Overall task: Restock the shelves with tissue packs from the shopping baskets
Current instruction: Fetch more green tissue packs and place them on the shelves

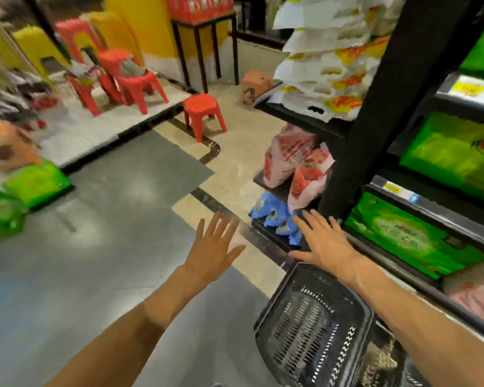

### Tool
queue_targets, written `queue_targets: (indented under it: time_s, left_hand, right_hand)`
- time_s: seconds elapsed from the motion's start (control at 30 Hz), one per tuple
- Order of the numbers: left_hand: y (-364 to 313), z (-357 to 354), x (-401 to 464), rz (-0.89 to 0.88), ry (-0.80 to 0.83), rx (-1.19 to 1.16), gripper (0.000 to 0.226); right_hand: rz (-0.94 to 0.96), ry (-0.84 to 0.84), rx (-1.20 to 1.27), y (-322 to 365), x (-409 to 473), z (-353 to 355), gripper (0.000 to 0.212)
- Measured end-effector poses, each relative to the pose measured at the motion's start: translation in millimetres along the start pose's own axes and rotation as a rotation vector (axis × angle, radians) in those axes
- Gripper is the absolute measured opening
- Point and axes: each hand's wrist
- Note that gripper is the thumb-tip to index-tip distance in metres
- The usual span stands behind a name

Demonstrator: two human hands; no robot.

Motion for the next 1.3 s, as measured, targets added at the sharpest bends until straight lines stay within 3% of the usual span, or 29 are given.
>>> queue_targets:
  time_s: [0.37, 0.57, 0.63, 0.77, 0.9, 1.1, 1.3]
  left_hand:
    - [157.7, 114.5, -172.5, 0.348, -0.163, -0.088, 0.106]
    - [224.6, 131.3, -228.9, 0.544, -0.222, -0.085, 0.089]
    - [243.9, 132.6, -238.4, 0.586, -0.228, -0.096, 0.096]
    - [280.9, 139.5, -247.7, 0.651, -0.289, -0.091, 0.108]
    - [327.4, 143.2, -242.3, 0.756, -0.342, -0.066, 0.089]
    - [417.1, 175.7, -199.6, 0.860, -0.400, -0.084, 0.111]
    - [506.3, 215.6, -144.0, 0.939, -0.452, -0.121, 0.100]
  right_hand:
    - [0.319, -0.139, -0.047, 212.7, 40.7, 125.7, 0.100]
    - [0.535, -0.178, -0.085, 302.9, 88.2, 173.5, 0.102]
    - [0.581, -0.223, -0.118, 329.9, 103.3, 190.9, 0.099]
    - [0.643, -0.222, -0.100, 378.6, 146.6, 214.1, 0.098]
    - [0.734, -0.251, -0.121, 421.7, 204.5, 227.6, 0.100]
    - [0.834, -0.243, -0.153, 480.3, 314.2, 267.2, 0.099]
    - [0.921, -0.255, -0.191, 528.5, 432.1, 319.3, 0.096]
Point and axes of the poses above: each hand's wrist, its own x-axis towards the middle knuckle, its own z-axis out of the back of the hand, y = z × x, and after that the axes turned 10 degrees about -x, right-handed
